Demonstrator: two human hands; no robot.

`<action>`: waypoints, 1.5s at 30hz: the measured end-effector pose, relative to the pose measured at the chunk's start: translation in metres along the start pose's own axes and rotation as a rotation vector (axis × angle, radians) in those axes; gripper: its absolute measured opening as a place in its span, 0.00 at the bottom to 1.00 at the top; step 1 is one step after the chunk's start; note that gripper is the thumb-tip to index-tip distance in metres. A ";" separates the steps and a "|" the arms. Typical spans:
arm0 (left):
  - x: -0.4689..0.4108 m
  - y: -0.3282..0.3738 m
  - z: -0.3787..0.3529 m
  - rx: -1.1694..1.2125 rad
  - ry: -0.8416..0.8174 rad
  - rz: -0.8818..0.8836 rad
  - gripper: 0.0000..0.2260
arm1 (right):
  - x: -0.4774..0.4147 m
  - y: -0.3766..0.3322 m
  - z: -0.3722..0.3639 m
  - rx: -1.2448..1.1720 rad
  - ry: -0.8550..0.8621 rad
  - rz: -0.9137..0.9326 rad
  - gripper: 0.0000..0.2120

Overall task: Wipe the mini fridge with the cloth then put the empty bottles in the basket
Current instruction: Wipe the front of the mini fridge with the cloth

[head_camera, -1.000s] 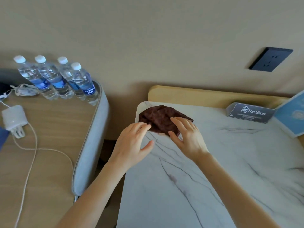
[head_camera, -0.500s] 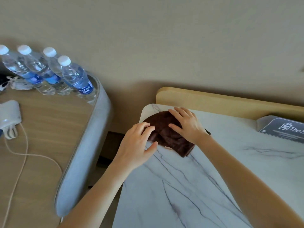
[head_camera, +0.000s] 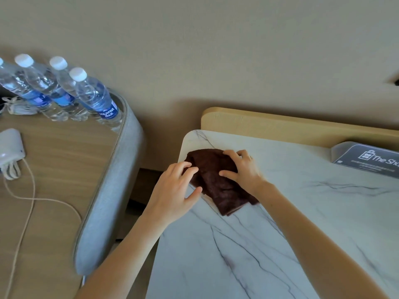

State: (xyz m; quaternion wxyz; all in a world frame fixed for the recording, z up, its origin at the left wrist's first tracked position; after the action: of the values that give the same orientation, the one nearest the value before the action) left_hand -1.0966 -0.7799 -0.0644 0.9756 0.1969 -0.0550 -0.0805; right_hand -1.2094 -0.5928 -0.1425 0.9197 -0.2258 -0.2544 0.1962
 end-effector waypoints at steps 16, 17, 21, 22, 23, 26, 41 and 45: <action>0.119 0.036 0.016 0.014 0.053 -0.028 0.20 | 0.170 -0.056 -0.060 -0.585 0.270 0.087 0.24; 0.127 0.039 0.017 0.016 0.061 -0.024 0.20 | 0.177 -0.060 -0.061 -0.586 0.284 0.089 0.24; 0.156 0.048 0.022 0.022 0.076 -0.037 0.21 | 0.203 -0.076 -0.061 -0.622 0.360 0.100 0.24; 0.162 0.050 0.023 0.025 0.080 -0.044 0.21 | 0.209 -0.081 -0.060 -0.638 0.375 0.104 0.23; 0.168 0.053 0.024 0.029 0.083 -0.051 0.21 | 0.216 -0.085 -0.059 -0.648 0.386 0.110 0.23; 0.186 0.058 0.031 0.042 0.094 -0.080 0.22 | 0.240 -0.101 -0.055 -0.666 0.425 0.134 0.22; 0.333 0.044 0.045 0.113 0.062 -0.303 0.23 | 0.396 -0.199 -0.148 -0.677 0.706 0.049 0.21; 0.392 0.031 0.029 0.131 -0.022 -0.372 0.23 | 0.445 -0.222 -0.215 -0.733 0.774 -0.066 0.21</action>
State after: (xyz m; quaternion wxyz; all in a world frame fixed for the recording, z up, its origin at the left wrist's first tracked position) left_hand -0.7116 -0.8330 0.0037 0.9284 0.2658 -0.0334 -0.2575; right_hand -0.6823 -0.6306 -0.0244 0.8128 -0.5799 0.0448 -0.0321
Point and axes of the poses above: each hand's wrist, its own x-axis away from the middle knuckle, its own z-axis out of the back of the hand, y = z × x, the point moved 7 cm from there along -x, towards the middle knuckle, and after that the axes turned 8 degrees about -y, right-handed, at the moved point
